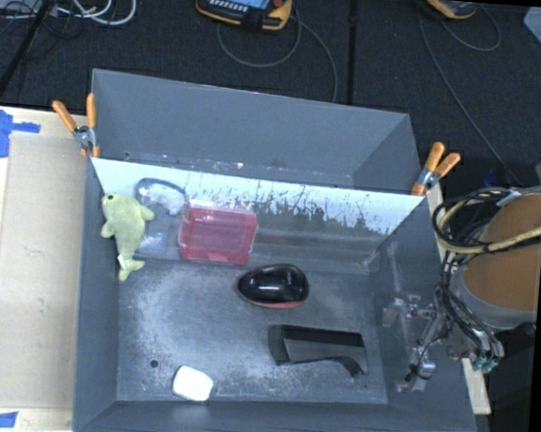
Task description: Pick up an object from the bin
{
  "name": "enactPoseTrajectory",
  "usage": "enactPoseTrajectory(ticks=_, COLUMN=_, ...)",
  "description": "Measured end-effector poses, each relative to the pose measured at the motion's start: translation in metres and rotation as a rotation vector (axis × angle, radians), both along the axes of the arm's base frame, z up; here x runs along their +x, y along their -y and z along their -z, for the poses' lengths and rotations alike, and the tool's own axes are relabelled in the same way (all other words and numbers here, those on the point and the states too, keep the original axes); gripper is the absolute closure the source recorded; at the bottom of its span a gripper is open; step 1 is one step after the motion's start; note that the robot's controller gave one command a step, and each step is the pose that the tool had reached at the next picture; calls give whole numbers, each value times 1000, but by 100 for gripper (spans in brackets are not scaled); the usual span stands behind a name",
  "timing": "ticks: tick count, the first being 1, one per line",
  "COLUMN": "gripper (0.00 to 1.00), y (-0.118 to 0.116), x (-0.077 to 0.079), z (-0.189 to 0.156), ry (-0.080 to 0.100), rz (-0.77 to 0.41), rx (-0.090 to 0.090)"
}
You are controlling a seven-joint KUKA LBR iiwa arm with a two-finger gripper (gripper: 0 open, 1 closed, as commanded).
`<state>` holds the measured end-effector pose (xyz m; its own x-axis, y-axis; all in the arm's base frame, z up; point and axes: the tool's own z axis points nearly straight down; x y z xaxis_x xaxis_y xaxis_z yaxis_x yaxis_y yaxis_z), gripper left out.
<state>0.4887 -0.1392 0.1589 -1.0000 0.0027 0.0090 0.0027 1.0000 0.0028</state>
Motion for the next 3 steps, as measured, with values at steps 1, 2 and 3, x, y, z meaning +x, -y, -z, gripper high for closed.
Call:
enactPoseTrajectory(ticks=1, gripper=0, y=0, x=2, z=-4, ry=7, rz=-4, rx=-2)
enactPoseTrajectory(ticks=2, gripper=0, y=-7, x=6, z=28, ry=11, rz=-57, rx=-3)
enactPoseTrajectory(ticks=3, gripper=0, y=-38, x=18, z=77, ry=7, rz=-68, rx=-2)
